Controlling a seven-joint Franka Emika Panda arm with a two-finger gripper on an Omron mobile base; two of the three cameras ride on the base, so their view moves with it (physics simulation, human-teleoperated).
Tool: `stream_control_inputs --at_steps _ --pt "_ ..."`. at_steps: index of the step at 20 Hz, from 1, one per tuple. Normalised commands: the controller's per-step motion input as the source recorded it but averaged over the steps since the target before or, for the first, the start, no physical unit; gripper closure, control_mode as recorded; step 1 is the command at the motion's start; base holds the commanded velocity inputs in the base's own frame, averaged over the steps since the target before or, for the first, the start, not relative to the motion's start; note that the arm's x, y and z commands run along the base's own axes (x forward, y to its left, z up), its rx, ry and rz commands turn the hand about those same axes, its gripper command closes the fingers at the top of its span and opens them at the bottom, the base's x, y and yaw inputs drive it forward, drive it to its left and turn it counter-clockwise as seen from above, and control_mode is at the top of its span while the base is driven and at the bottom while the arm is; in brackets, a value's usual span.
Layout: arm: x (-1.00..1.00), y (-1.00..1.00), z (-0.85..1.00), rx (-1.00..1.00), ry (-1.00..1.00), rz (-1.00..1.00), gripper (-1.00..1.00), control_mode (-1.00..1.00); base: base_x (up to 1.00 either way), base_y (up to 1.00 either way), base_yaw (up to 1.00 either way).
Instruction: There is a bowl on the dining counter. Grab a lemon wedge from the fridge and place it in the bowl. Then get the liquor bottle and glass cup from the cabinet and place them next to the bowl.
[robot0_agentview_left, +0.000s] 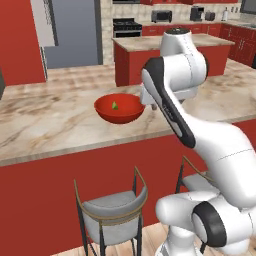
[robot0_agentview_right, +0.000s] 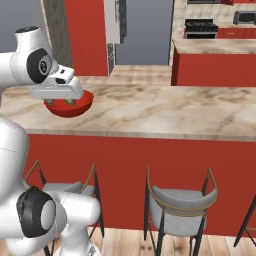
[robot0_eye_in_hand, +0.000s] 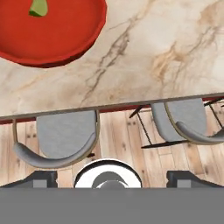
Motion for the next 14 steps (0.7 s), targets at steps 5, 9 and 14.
stream_control_inputs --at_steps 5,9,14 --pt "-0.99 -0.23 -0.46 -0.02 0.07 0.02 -1.0 -1.0 0.0 0.0 0.0" --pt "-0.75 0.0 -0.02 0.0 0.0 0.02 -1.0 -1.0 0.0 0.0 0.0" --pt "-0.58 0.0 0.0 0.01 -0.03 0.06 -1.0 -1.0 0.0 0.0 0.0"
